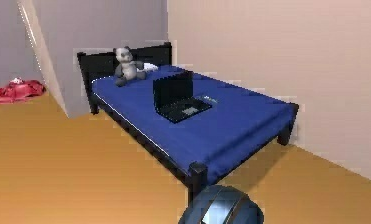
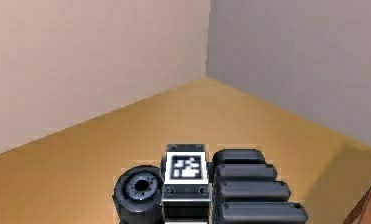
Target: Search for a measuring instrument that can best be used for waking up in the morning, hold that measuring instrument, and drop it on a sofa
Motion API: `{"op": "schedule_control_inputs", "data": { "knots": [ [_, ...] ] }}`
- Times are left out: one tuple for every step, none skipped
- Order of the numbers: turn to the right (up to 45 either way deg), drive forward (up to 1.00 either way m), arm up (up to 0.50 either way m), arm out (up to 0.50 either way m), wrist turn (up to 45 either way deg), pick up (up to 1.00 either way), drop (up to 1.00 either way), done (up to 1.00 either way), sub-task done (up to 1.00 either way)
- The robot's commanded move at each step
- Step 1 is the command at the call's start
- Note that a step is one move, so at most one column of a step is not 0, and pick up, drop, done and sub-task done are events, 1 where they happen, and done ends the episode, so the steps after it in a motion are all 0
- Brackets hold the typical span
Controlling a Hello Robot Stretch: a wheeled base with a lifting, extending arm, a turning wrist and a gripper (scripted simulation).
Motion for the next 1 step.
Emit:
{"op": "schedule_control_inputs", "data": {
  "knots": [
    [-45.0,0.00,0.00,0.00,0.0,0.00,0.00,0.00,0.00]
  ]
}}
